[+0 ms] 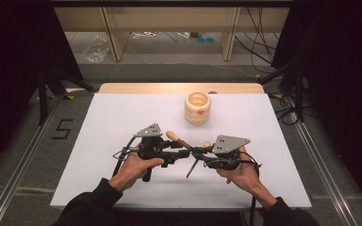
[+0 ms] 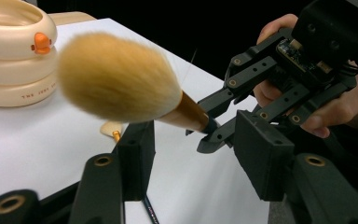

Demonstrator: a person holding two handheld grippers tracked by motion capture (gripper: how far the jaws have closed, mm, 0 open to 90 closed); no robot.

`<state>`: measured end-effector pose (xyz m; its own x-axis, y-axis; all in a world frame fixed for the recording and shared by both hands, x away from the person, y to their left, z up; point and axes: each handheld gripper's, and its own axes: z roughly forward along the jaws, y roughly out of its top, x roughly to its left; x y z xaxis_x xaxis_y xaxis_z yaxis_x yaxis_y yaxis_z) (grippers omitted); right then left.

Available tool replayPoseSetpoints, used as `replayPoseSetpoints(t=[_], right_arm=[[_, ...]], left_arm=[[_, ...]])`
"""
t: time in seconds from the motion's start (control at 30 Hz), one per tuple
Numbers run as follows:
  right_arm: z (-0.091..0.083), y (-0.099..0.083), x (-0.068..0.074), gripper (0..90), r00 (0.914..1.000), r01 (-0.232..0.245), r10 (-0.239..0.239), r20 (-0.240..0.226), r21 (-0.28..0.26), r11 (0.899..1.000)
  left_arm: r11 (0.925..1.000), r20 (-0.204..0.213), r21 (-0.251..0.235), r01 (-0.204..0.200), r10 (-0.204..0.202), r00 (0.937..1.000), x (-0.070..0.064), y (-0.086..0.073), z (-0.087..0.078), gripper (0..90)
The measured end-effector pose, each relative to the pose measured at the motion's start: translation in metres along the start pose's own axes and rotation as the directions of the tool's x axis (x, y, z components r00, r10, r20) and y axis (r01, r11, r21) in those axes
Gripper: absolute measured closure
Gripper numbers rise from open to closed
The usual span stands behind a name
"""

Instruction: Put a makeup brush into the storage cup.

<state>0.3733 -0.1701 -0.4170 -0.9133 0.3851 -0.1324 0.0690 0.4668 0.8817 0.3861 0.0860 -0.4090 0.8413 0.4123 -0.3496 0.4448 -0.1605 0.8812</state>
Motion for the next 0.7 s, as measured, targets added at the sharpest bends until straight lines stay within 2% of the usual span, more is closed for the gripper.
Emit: replayPoseSetpoints(t=[0.2,0.43,0.53,0.7], right_arm=[[0.0008,-0.0001,0.0008,78.6,1.0000,0.001,-0.001,-0.003,-0.001,1.000],[0.0016,-0.0001,0.0019,78.6,1.0000,-0.001,0.001,-0.009,-0.003,1.000],[0.0020,0.0003,0.0028,78.6,0.9999,0.000,0.000,-0.016,-0.003,1.000],[0.0029,0.0002,0.0036,78.6,0.9997,-0.008,0.008,-0.024,-0.006,1.000]], left_arm=[[0.9995,0.008,-0.028,0.018,-0.017,0.9998,-0.0004,0.0029,0.0004,56.0],[0.9990,0.020,-0.044,0.000,0.001,0.9998,-0.0004,0.0035,0.0004,68.9],[0.9985,0.046,-0.055,0.005,-0.002,0.9990,-0.0003,0.0040,0.0003,74.4],[0.9980,0.050,-0.062,-0.012,0.015,0.9987,-0.0029,0.0059,0.0016,76.2]])
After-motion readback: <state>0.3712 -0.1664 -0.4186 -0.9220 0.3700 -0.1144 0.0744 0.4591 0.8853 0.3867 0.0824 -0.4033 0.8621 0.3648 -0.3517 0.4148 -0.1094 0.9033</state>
